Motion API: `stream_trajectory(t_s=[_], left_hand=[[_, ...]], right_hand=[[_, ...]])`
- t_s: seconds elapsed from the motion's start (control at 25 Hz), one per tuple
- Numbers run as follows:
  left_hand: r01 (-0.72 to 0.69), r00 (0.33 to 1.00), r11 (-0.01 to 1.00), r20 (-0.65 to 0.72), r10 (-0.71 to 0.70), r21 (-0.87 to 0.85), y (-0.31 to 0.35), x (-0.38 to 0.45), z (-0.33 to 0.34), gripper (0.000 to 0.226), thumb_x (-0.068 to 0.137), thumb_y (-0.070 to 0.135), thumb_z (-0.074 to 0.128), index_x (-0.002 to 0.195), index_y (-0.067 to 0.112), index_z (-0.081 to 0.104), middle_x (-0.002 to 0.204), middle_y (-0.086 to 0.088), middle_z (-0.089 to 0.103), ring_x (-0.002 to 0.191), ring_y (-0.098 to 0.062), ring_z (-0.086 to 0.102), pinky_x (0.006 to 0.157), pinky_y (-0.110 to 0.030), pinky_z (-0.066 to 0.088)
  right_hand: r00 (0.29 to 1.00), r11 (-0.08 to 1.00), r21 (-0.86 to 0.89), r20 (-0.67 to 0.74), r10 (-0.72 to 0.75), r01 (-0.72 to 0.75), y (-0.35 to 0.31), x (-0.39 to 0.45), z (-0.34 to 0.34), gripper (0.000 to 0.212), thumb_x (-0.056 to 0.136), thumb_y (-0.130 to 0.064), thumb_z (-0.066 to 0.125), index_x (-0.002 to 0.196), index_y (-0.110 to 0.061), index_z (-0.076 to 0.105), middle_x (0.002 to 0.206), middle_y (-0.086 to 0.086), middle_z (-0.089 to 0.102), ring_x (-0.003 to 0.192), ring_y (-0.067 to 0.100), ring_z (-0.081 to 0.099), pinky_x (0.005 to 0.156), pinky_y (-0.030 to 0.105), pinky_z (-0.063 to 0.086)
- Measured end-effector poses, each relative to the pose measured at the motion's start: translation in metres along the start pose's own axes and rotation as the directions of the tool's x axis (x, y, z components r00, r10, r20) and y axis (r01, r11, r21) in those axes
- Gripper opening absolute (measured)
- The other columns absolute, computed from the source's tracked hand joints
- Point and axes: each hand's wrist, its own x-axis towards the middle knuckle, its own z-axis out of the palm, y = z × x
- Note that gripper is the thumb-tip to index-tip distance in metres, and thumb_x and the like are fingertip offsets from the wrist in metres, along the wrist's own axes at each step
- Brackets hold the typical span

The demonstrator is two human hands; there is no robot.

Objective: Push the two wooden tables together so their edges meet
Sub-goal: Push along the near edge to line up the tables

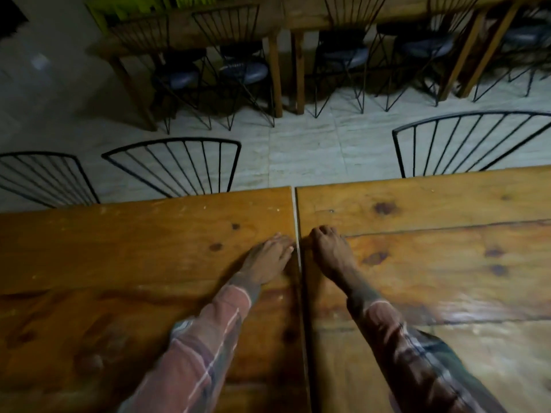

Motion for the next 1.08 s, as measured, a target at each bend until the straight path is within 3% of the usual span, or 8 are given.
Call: stream_trajectory(t_s=[0.16, 0.24, 0.32, 0.48, 0.68, 0.96, 1.08], left_hand=[[-0.009, 0.985, 0.994, -0.168, 0.027, 0.107, -0.064, 0.113, -0.020, 0.050, 0.108, 0.032, 0.032, 0.154, 0.015, 0.031, 0.165, -0.004, 0.023, 0.153, -0.019, 0.015, 0.125, -0.042, 0.012], [0.036, 0.984, 0.991, -0.178, -0.012, 0.129, -0.087, 0.154, -0.019, 0.054, 0.108, 0.037, 0.027, 0.157, 0.015, 0.021, 0.166, -0.004, 0.016, 0.154, -0.018, 0.009, 0.125, -0.042, 0.005], [0.062, 0.978, 0.990, -0.204, -0.035, 0.124, -0.098, 0.184, -0.008, 0.055, 0.108, 0.040, 0.022, 0.158, 0.017, 0.022, 0.165, -0.002, 0.022, 0.153, -0.018, 0.013, 0.125, -0.042, 0.002], [0.070, 0.926, 0.984, -0.377, -0.003, 0.165, -0.102, 0.203, 0.008, 0.043, 0.106, 0.037, 0.024, 0.139, 0.023, 0.049, 0.137, -0.004, 0.056, 0.124, -0.025, 0.048, 0.112, -0.043, 0.026], [0.178, 0.905, 0.967, -0.416, -0.087, 0.185, -0.082, 0.209, 0.015, 0.039, 0.105, 0.037, 0.022, 0.120, 0.020, 0.053, 0.115, -0.006, 0.056, 0.103, -0.027, 0.047, 0.096, -0.046, 0.033], [0.151, 0.898, 0.973, -0.437, -0.060, 0.175, -0.071, 0.200, 0.022, 0.040, 0.105, 0.036, 0.024, 0.124, 0.018, 0.055, 0.113, -0.007, 0.056, 0.101, -0.026, 0.049, 0.095, -0.044, 0.037], [0.235, 0.877, 0.956, -0.463, -0.131, 0.175, -0.061, 0.196, 0.019, 0.047, 0.106, 0.038, 0.026, 0.144, 0.016, 0.046, 0.141, -0.010, 0.051, 0.130, -0.027, 0.046, 0.114, -0.046, 0.031]], right_hand=[[0.998, 0.994, -0.105, -0.065, -0.011, 0.004, 0.044, 0.136, 0.016, 0.043, 0.096, -0.008, 0.045, 0.139, -0.004, 0.042, 0.147, 0.023, 0.040, 0.135, 0.040, 0.036, 0.107, 0.048, 0.035], [0.999, 0.992, -0.121, -0.046, 0.029, -0.034, 0.059, 0.170, 0.034, 0.052, 0.101, -0.019, 0.038, 0.149, -0.003, 0.027, 0.158, 0.021, 0.026, 0.146, 0.037, 0.020, 0.120, 0.049, 0.019], [0.989, 0.996, -0.083, -0.146, 0.031, -0.043, 0.068, 0.176, 0.051, 0.058, 0.099, -0.036, 0.029, 0.149, -0.005, 0.030, 0.155, 0.018, 0.035, 0.146, 0.034, 0.023, 0.122, 0.050, 0.013], [0.973, 0.997, -0.077, -0.229, -0.027, 0.009, 0.069, 0.177, 0.055, 0.060, 0.097, -0.042, 0.027, 0.144, -0.007, 0.040, 0.143, 0.017, 0.048, 0.137, 0.033, 0.036, 0.119, 0.051, 0.017], [0.971, 0.997, -0.078, -0.239, -0.021, 0.002, 0.067, 0.176, 0.058, 0.062, 0.096, -0.041, 0.022, 0.143, -0.005, 0.039, 0.142, 0.019, 0.048, 0.137, 0.036, 0.035, 0.120, 0.052, 0.017], [0.975, 0.997, -0.079, -0.220, -0.012, -0.005, 0.070, 0.178, 0.059, 0.060, 0.098, -0.041, 0.024, 0.143, -0.004, 0.039, 0.143, 0.020, 0.047, 0.138, 0.037, 0.035, 0.120, 0.053, 0.017], [0.972, 0.997, -0.075, -0.234, 0.005, -0.023, 0.065, 0.175, 0.056, 0.063, 0.096, -0.044, 0.026, 0.145, -0.006, 0.039, 0.148, 0.019, 0.045, 0.142, 0.035, 0.031, 0.121, 0.051, 0.017]])
